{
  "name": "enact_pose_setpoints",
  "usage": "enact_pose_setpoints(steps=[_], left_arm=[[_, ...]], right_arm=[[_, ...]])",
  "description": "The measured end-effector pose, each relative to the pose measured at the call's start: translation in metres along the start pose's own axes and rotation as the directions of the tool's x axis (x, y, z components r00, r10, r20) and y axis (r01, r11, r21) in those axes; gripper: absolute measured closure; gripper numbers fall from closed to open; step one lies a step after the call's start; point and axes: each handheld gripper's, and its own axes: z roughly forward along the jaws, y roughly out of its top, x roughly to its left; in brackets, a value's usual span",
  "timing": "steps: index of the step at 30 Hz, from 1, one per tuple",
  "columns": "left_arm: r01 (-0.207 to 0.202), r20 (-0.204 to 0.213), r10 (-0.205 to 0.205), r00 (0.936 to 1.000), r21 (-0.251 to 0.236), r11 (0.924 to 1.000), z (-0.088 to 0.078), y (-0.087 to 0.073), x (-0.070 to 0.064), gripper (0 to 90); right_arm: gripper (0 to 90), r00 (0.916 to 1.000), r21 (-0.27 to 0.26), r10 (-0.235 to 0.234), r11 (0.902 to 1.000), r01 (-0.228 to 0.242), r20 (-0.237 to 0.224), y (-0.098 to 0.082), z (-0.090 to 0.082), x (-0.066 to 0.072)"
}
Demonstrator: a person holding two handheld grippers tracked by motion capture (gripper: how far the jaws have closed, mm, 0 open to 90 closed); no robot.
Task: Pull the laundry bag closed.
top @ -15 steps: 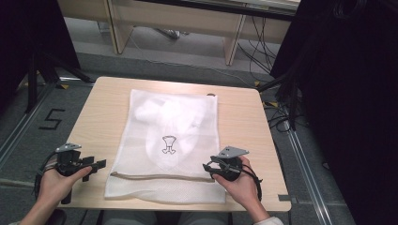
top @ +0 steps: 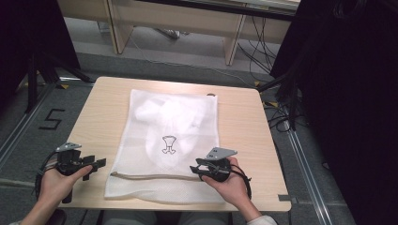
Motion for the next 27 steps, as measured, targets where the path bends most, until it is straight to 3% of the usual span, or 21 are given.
enact_pose_setpoints(steps=[8,19,27], left_arm=[[-0.036,0.003,0.036,0.9994,0.037,0.9987,0.0,0.0,0.001,46.8],[-0.036,0.011,0.035,0.9993,0.034,0.9988,0.0,0.001,0.001,49.0],[-0.026,0.011,0.026,0.9996,0.026,0.9993,-0.001,0.001,0.0,49.2]], right_arm=[[66.2,0.996,0.032,-0.046,0.9983,0.049,-0.076,0.009,0.018,0.021],[67.2,0.9792,0.03,-0.131,0.99,0.138,-0.154,0.028,0.051,0.051],[68.8,0.9698,0.034,-0.158,0.9854,0.167,-0.186,0.047,0.072,0.068]])
